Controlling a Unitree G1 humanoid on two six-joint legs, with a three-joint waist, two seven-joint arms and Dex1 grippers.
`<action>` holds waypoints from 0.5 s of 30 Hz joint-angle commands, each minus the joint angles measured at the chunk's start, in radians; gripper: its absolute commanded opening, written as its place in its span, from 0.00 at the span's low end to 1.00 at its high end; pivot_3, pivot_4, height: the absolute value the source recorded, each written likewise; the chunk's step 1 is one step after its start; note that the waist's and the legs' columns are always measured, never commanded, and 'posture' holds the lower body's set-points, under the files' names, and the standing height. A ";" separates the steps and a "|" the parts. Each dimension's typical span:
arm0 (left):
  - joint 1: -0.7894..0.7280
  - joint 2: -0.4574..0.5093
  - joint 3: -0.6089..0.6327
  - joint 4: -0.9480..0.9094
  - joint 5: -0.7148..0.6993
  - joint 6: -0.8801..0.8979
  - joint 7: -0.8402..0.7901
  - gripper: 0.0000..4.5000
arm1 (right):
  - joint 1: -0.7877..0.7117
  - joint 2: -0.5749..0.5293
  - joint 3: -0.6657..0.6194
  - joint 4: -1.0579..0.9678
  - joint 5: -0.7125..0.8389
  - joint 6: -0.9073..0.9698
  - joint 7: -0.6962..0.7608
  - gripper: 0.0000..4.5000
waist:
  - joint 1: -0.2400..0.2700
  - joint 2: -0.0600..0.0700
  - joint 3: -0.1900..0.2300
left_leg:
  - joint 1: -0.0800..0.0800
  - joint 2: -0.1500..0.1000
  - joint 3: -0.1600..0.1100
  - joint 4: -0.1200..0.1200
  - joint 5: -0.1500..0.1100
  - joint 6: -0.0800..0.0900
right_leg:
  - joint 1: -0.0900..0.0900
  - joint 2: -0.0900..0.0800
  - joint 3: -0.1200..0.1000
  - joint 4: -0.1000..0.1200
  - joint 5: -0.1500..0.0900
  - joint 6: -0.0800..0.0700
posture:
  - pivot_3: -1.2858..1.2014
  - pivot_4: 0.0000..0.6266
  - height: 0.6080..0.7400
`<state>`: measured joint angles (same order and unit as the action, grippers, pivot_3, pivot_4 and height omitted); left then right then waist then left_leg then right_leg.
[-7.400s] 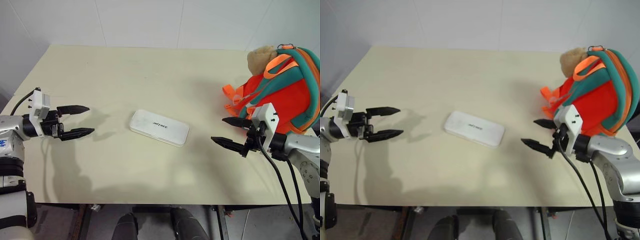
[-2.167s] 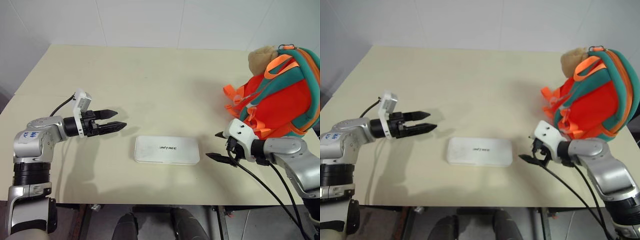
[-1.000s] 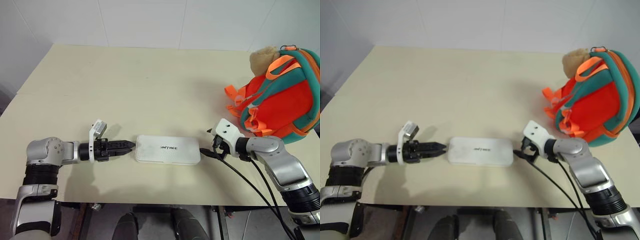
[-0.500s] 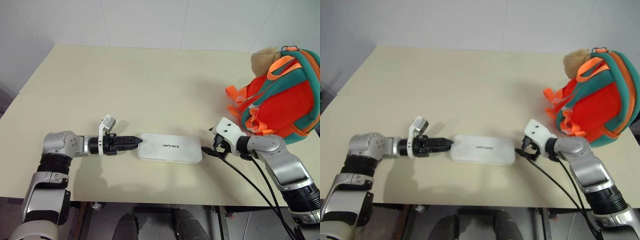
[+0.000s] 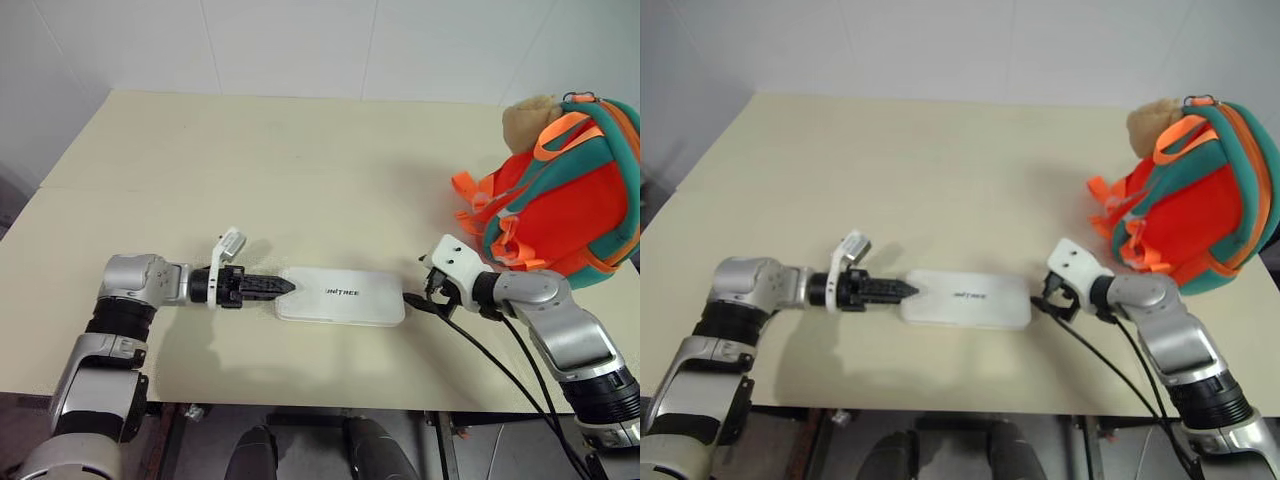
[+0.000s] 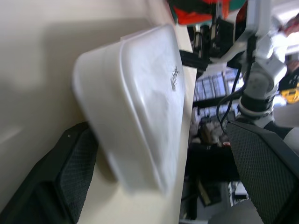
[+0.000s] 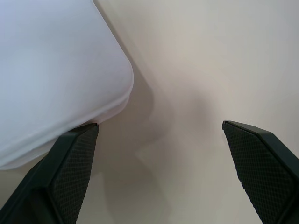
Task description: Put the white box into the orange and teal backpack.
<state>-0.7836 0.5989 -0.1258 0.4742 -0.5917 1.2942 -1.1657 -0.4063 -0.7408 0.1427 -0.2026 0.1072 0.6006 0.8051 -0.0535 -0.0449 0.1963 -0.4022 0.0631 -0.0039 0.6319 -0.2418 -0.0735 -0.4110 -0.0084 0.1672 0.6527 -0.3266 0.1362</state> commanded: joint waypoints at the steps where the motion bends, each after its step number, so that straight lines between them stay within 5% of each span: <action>1: 0.014 -0.011 -0.032 -0.019 0.022 0.051 0.051 1.00 | -0.012 0.002 -0.021 -0.036 0.010 -0.020 0.004 1.00 | -0.001 0.000 0.000 | 0.000 0.000 0.000 0.000 0.000 0.000 | 0.000 0.000 0.000 0.000 0.000 0.000 | 0.52 0.24 1.00; 9: -0.012 -0.068 0.088 0.055 0.018 0.049 0.139 1.00 | -0.025 0.015 -0.014 -0.019 0.007 -0.030 0.004 1.00 | 0.001 0.000 0.000 | 0.000 0.000 -0.001 0.001 0.000 0.000 | 0.000 0.000 0.000 0.000 0.000 0.001 | 0.52 0.24 1.00; 15: -0.013 -0.067 0.091 0.044 -0.003 0.076 0.121 0.64 | -0.029 0.010 -0.018 -0.008 0.005 -0.038 0.008 1.00 | -0.005 0.000 0.000 | 0.000 0.000 -0.001 0.001 0.002 0.000 | 0.000 0.000 0.000 0.000 0.001 0.001 | 0.52 0.24 1.00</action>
<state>-0.8014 0.5294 -0.0246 0.5248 -0.5867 1.3578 -1.0369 -0.4194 -0.7295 0.1441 -0.1957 0.1067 0.5857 0.8092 -0.0588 -0.0451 0.1965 -0.4025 0.0628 -0.0046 0.6319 -0.2402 -0.0739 -0.4113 -0.0083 0.1671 0.6525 -0.3260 0.1368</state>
